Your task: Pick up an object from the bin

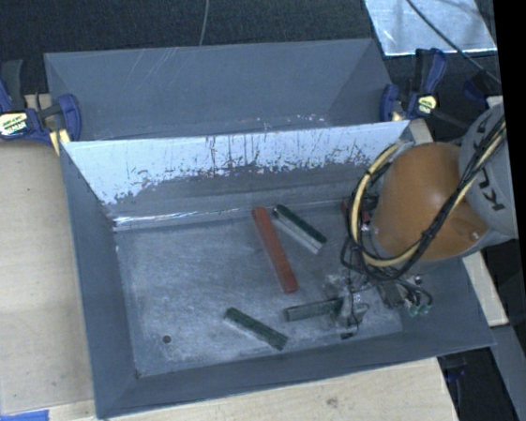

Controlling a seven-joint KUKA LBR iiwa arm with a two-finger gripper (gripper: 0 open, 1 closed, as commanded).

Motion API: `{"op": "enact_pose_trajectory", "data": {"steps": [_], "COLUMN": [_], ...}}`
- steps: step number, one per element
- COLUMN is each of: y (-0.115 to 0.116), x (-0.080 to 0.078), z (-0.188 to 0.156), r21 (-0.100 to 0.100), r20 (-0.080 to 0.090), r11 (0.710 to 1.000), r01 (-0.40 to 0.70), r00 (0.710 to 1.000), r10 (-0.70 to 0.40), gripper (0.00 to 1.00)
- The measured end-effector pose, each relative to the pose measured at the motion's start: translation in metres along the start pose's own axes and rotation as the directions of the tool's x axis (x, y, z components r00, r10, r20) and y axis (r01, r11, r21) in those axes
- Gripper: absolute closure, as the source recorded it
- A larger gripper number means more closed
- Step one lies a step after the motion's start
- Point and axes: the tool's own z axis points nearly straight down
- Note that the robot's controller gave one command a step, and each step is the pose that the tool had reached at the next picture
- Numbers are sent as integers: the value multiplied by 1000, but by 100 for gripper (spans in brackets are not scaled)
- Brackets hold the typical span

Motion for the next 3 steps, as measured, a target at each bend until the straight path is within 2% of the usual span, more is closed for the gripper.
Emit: {"op": "enact_pose_trajectory", "data": {"steps": [1, 3], "y": [0, 0], "x": [-1, 0], "z": [-11, -20], "r21": [1, 0], "r20": [4, 0], "r11": [1000, 1000], "r01": [1, 1], "r00": [1000, 1000], "r10": [-1, -1], "gripper": [100, 100]}}
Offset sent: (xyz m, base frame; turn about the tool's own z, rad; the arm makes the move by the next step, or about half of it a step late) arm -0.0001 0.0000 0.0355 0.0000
